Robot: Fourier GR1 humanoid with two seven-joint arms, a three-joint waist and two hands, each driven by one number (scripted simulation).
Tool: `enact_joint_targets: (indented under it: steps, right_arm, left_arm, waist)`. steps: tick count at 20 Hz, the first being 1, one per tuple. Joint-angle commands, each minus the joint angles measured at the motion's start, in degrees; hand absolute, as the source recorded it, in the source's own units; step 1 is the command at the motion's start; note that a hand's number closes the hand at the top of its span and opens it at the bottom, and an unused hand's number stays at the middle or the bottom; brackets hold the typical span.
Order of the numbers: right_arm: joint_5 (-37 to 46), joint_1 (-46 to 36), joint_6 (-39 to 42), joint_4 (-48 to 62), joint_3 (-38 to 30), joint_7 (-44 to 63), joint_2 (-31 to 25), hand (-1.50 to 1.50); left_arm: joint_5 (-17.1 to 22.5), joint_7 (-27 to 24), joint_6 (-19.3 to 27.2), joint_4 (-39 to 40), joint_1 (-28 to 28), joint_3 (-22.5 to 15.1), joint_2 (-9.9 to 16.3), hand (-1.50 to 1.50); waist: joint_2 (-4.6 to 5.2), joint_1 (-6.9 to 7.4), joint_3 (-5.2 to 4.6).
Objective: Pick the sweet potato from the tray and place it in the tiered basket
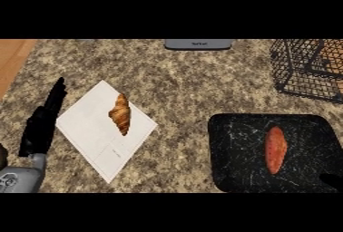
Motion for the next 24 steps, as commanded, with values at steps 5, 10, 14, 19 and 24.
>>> enact_joint_targets:
  steps: [5, 10, 14, 19, 24]
  right_arm:
    - [-4.5, -14.7, 6.7, 5.6, -0.3, 20.8, -6.9, -1.50]
    - [-7.3, -14.8, 8.7, 7.6, 3.1, 20.1, -4.3, -1.50]
    - [-5.6, -21.0, 7.7, 10.8, 9.3, 25.3, -3.7, -1.50]
    - [-5.7, -23.0, 8.5, 10.7, 11.9, 27.3, -3.1, -1.50]
    - [-2.8, -25.1, 7.4, 12.8, 16.1, 27.5, -0.6, -1.50]
  left_arm:
    - [-0.4, 0.4, -1.9, 1.3, -2.8, 0.6, -0.5, 0.00]
    - [-0.1, -0.6, -3.2, 4.1, -4.7, 2.6, 0.1, 0.00]
    - [-1.6, -1.1, -2.5, 3.6, -3.2, 0.4, -2.3, 0.00]
    - [-1.0, 0.4, -3.7, 2.6, -3.2, 2.2, -1.3, 0.00]
    - [-2.5, 2.9, -2.9, -0.7, -2.5, 2.3, -1.3, 0.00]
  waist:
    - [0.27, 2.25, 0.23]
    - [0.08, 0.90, 0.25]
    - [0.22, 1.94, 0.22]
    - [-0.13, 0.95, 0.23]
    - [-0.19, 1.02, 0.25]
